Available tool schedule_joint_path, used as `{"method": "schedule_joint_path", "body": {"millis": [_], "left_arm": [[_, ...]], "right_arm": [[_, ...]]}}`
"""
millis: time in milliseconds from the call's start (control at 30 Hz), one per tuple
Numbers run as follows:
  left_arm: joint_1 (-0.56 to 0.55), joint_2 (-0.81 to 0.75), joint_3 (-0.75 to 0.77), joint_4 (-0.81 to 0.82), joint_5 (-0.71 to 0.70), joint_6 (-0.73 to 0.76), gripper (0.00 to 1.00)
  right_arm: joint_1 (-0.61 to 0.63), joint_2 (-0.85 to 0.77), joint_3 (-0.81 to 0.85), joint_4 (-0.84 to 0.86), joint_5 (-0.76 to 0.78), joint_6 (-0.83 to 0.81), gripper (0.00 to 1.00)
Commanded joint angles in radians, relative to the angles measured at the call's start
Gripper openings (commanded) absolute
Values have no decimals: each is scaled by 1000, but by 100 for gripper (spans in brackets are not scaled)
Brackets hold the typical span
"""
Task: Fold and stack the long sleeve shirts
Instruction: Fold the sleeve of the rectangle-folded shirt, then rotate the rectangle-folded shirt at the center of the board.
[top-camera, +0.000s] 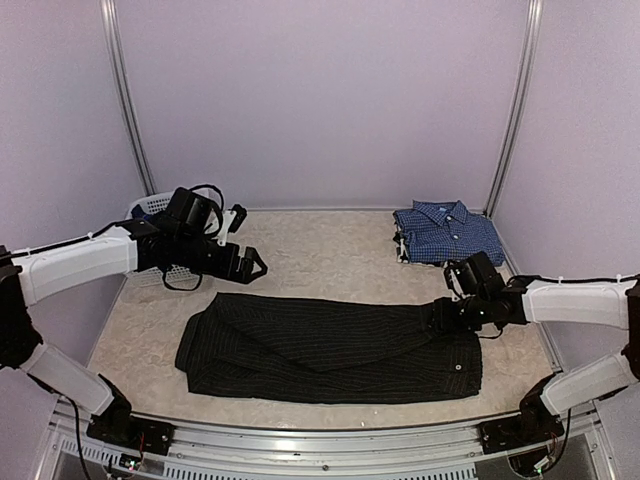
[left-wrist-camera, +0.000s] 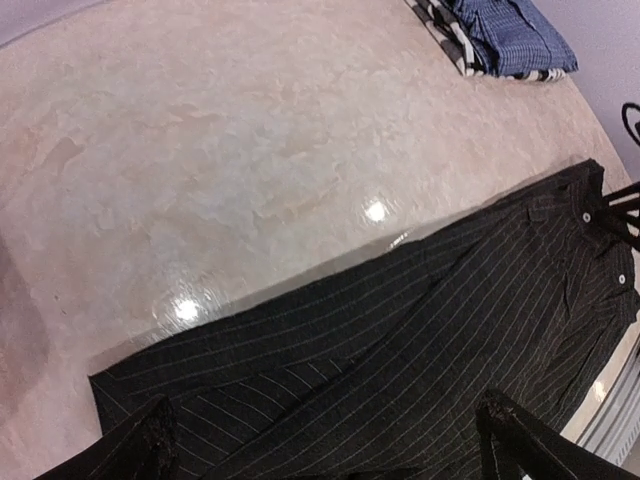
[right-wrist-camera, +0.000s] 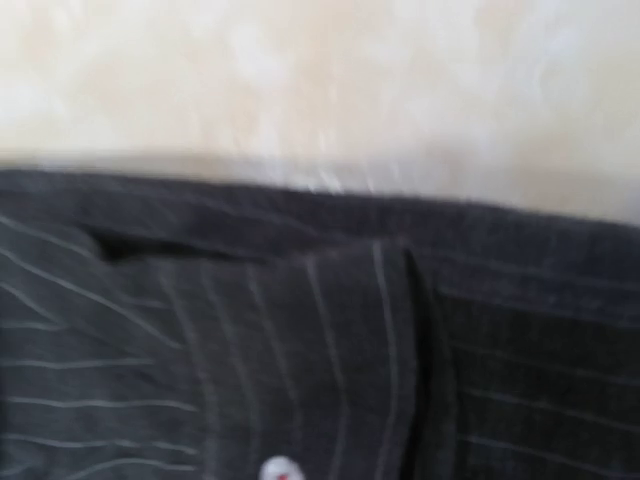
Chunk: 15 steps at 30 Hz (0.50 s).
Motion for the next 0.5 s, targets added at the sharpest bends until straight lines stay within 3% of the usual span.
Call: {"method": "schedule_joint_path", "body": {"millis": [0, 267, 467], "left_arm": [[-100, -33, -107, 85, 33, -39, 99], [-273, 62, -201, 234, 56, -132, 98], [-324, 129, -247, 220, -50, -254, 96]], "right_arm": [[-9, -92, 43, -32, 20, -26, 55], [5, -162, 25, 63, -82, -79, 61], [62, -45, 71, 118, -188, -161, 61]]}}
